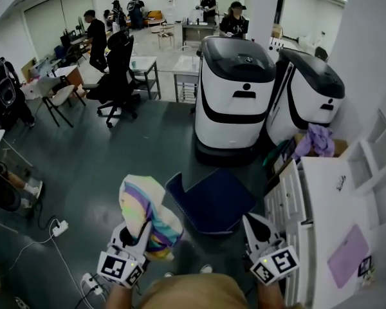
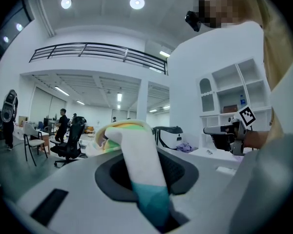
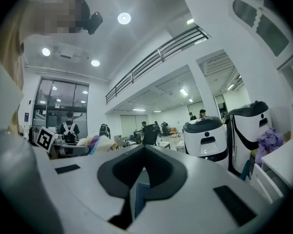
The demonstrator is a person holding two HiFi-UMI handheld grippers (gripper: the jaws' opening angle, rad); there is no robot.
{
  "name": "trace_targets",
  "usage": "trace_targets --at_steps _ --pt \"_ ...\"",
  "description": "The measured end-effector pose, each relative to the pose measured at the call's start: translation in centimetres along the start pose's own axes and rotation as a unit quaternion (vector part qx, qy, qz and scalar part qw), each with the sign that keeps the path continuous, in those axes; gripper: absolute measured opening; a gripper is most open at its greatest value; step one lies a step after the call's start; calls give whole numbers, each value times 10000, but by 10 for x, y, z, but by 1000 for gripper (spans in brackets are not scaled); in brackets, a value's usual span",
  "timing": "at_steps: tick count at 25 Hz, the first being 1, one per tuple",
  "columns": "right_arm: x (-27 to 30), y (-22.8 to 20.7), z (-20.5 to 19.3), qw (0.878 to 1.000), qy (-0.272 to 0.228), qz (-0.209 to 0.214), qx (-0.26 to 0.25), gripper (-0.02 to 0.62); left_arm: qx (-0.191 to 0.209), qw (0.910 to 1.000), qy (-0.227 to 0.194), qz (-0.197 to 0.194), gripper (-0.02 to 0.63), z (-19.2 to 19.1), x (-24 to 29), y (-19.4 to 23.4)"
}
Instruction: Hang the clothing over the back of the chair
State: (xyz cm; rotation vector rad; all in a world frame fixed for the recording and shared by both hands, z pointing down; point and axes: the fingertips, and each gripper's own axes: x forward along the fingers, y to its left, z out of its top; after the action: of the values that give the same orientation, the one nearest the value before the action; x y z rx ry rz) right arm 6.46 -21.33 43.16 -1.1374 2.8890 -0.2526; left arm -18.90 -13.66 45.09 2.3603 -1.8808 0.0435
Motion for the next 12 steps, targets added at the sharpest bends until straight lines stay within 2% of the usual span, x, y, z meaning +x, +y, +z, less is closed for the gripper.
trace_targets --at_steps 7,12 --pt "15 13 -7 9998 -5 154 107 5 200 9991 350 89 95 -20 -3 16" --pt "13 20 -6 9999 -27 90 77 4 355 9981 498 -67 95 -32 2 22"
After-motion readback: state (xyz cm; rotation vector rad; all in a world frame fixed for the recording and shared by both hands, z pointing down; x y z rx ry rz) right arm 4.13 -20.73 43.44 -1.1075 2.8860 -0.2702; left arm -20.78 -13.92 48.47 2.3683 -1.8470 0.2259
